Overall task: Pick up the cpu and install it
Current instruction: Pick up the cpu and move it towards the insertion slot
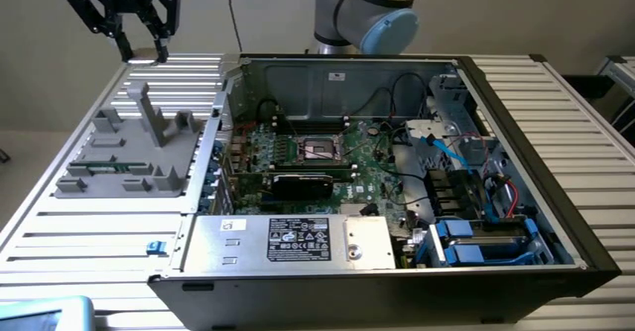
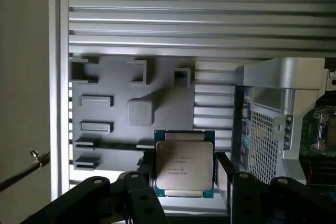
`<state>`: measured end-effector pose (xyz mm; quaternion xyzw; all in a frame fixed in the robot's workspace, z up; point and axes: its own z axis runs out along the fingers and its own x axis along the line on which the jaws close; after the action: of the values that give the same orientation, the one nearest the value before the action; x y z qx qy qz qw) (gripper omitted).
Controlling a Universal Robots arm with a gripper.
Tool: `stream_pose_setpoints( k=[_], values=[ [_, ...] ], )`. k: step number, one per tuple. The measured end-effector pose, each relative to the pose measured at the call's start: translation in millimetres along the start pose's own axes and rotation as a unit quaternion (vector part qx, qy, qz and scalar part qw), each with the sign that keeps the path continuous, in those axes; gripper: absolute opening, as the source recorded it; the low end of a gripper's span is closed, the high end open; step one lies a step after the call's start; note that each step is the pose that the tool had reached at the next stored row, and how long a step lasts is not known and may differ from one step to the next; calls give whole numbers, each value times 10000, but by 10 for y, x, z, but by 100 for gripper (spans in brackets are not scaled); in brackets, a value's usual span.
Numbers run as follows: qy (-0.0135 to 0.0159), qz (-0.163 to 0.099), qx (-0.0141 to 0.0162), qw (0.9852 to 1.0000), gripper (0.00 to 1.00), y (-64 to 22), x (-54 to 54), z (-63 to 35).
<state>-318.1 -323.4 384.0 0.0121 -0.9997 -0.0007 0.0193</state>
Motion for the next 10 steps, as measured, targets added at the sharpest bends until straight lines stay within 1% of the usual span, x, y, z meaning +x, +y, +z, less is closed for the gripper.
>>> stream_pose_setpoints(
  k=[10],
  values=[
    [0, 0, 0, 10000, 56, -11, -404, -73]
  ],
)
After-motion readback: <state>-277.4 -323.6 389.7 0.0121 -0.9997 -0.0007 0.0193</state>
